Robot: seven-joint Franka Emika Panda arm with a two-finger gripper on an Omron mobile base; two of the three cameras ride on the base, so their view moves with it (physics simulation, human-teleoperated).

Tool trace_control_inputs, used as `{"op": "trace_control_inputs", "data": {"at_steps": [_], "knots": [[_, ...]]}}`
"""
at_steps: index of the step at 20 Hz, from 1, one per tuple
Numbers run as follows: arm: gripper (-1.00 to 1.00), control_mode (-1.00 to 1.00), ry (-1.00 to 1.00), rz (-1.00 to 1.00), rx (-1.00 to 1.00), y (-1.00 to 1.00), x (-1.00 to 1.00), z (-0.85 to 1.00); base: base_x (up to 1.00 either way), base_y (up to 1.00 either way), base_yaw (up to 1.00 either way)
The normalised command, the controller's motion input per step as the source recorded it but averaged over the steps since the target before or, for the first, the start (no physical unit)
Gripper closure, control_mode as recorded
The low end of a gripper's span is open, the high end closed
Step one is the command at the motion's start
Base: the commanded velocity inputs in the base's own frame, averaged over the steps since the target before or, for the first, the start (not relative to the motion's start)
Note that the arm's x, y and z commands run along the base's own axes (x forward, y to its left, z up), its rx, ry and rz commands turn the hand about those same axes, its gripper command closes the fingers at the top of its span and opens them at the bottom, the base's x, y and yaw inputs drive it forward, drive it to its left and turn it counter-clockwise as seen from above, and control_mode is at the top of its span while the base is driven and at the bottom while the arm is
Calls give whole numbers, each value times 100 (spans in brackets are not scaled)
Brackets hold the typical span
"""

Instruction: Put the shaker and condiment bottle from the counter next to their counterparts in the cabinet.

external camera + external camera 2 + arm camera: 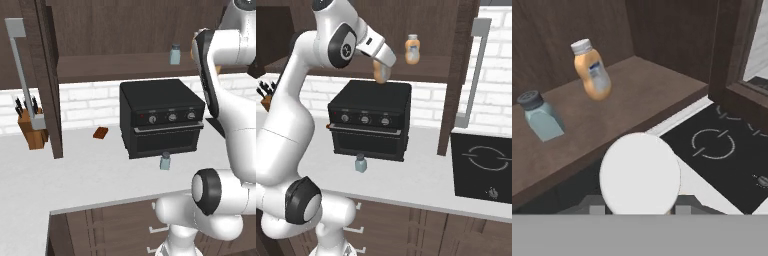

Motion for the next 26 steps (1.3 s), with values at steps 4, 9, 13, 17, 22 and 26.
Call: {"op": "trace_control_inputs", "data": {"at_steps": [4, 9, 13, 17, 22, 26], "knots": [[100, -100, -1, 0, -3, -6, 38, 0, 0, 0, 0], [100, -100, 0, 1, -9, 0, 30, -10, 0, 0, 0], [100, -100, 0, 1, -2, 0, 24, 0, 0, 0, 0], [100, -100, 0, 0, 0, -6, 26, 0, 0, 0, 0], [100, -100, 0, 0, 0, -14, 24, 0, 0, 0, 0], [100, -100, 0, 0, 0, -22, 25, 0, 0, 0, 0]]}}
